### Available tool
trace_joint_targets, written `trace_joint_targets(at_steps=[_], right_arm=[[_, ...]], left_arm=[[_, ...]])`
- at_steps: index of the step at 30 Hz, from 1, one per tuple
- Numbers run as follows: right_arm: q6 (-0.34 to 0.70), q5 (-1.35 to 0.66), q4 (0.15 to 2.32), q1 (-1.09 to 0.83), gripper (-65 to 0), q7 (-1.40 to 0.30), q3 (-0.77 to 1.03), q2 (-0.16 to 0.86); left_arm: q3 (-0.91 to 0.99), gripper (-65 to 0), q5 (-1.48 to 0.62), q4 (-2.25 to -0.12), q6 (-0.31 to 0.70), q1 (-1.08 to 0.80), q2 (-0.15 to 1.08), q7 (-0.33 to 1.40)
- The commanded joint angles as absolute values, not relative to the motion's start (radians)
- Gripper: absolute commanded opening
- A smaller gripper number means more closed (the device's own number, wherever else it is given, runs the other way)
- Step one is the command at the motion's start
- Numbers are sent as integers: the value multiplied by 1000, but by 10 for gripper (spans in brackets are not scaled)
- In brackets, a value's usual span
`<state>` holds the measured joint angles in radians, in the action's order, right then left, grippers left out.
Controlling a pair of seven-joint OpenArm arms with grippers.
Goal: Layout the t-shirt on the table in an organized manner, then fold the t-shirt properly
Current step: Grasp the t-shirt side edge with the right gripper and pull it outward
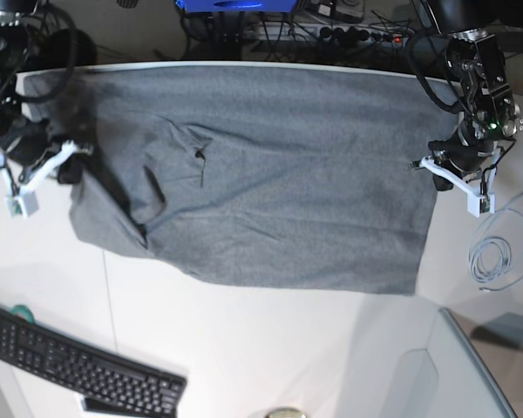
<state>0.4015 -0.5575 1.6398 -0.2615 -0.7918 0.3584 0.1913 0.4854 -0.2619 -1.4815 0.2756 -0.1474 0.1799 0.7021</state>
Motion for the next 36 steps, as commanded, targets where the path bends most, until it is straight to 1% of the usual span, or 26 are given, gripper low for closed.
trace_joint_targets(at_steps=[1,5,6,7,9,12,13,14,16,18,19,22,25,28,31,36], right_arm=[[403,-570,1658,-268,-650,-789,366,193],[403,-568,1644,-298,-647,-834,366,148],[403,-568,1639,-303,-639,-854,367,136],[403,-568,1638,-303,-612,-881,371,128],[403,-570,1641,-298,-522,-931,374,119],[403,-572,1721,-298,-338,-946,414,114],[403,-572,1751,-298,-294,-944,433,110],[400,-572,1788,-286,-264,-944,463,101],[398,-565,1814,-214,-260,-952,518,101],[395,-562,1725,-99,-258,-964,539,130],[395,-561,1653,-44,-260,-978,541,145],[395,-561,1336,136,-260,-983,539,203],[395,-561,1044,259,-260,-891,515,248],[395,-562,860,317,-260,-803,460,283],[403,-564,777,341,-260,-774,424,288],[403,-568,771,341,-260,-774,421,260]], left_arm=[[490,-650,-269,-1497,275,-137,193,684],[490,-650,-269,-1497,275,-136,193,682],[490,-650,-269,-1497,275,-136,193,682],[490,-650,-269,-1497,275,-136,193,682],[490,-650,-269,-1497,275,-136,193,682],[490,-650,-269,-1497,275,-136,193,682],[490,-650,-269,-1497,275,-136,193,682],[490,-650,-269,-1497,275,-136,193,682],[490,-650,-269,-1497,275,-137,194,682],[490,-650,-269,-1497,275,-137,205,682],[490,-650,-269,-1497,275,-137,205,682],[490,-650,-269,-1497,275,-137,206,682],[490,-650,-269,-1497,275,-143,208,682],[490,-650,-269,-1497,275,-147,222,682],[490,-650,-269,-1497,275,-147,222,682],[490,-650,-269,-1497,275,-147,222,682]])
